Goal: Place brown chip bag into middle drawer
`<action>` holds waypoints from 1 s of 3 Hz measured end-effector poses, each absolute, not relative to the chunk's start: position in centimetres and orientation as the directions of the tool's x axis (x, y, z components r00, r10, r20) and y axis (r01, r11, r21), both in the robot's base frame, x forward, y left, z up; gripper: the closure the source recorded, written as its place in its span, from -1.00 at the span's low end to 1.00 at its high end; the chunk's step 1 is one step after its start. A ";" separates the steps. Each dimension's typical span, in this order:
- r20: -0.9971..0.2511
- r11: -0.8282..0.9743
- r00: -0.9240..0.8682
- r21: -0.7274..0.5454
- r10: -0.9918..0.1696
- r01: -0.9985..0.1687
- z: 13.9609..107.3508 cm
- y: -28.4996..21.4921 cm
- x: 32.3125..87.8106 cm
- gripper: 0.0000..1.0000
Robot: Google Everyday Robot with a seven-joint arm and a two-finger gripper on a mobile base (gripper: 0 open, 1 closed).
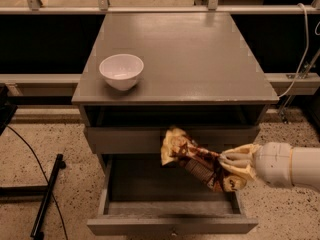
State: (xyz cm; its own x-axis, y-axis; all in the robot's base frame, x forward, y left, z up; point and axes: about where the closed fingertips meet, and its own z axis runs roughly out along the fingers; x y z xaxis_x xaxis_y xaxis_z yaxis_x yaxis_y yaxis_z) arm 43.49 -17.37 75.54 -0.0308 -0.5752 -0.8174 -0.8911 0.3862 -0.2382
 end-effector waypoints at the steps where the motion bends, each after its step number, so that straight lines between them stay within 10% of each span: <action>1: -0.813 0.264 0.067 -0.264 -0.579 -0.928 70.8 -18.1 42.3 1.00; 3: -0.784 0.128 0.137 -0.266 -0.605 -0.956 62.1 -19.3 41.8 1.00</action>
Offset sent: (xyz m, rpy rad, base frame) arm -0.0310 -0.0312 -0.1436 -0.0600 -0.0275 0.2870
